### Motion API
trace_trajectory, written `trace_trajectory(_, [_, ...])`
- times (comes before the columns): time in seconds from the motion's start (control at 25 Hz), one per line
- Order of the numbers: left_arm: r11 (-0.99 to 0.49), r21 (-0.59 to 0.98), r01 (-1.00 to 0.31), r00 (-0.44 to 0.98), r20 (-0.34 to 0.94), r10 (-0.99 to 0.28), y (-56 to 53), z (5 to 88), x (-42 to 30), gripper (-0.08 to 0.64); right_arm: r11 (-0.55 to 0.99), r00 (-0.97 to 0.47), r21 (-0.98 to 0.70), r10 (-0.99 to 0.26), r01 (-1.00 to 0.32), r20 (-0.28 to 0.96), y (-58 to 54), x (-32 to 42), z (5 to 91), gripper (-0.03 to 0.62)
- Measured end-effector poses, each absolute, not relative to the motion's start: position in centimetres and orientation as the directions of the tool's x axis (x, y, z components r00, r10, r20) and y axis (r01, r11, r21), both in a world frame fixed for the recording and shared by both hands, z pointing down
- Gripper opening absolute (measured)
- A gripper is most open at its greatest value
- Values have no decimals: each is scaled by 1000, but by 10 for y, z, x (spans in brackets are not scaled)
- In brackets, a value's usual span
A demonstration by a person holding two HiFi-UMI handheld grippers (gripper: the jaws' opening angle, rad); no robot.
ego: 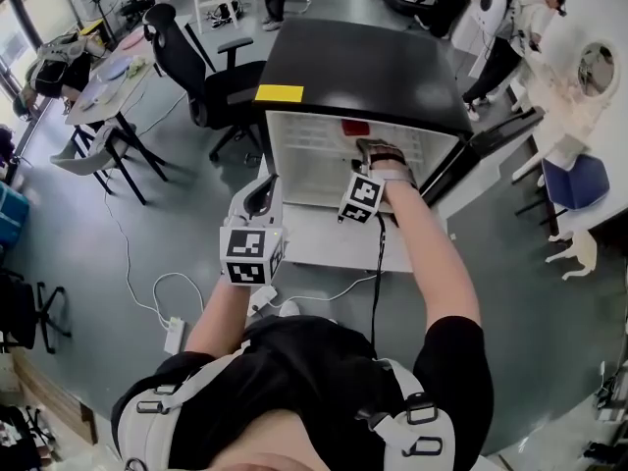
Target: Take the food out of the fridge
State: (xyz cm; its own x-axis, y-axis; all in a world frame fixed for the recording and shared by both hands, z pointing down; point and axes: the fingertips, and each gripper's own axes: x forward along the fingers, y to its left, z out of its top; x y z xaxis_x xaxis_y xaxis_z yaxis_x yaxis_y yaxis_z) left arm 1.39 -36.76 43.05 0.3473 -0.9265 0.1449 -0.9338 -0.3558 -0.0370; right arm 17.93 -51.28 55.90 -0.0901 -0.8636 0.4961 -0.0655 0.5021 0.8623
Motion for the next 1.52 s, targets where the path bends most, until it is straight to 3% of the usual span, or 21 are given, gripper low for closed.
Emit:
trace_trajectory(0.16, [-368,-37,-929,358,157,-920,-366,435,19,-2,477,-117,876,-877,-76,467,-501,180,551,184])
trace_trajectory(0.32, [-383,-39,-923,373,155,-915,-368,433,25,-2,386,-156,919,-915,-80,371,-493,179,537,68])
trace_trajectory(0.44, [-395,-39,-918,386,142,-911,-369,428,31,-2,355,-176,931,-925,-90,336,-485,179,533,40])
trace_trajectory(0.8, [-423,-36,-906,414,147,-899,-367,431,43,-2,268,-213,962,-944,-50,252,-456,182,525,26])
trace_trajectory(1.52, [-498,-44,-866,489,138,-861,-368,431,74,-2,196,-275,980,-941,36,198,-394,191,500,26])
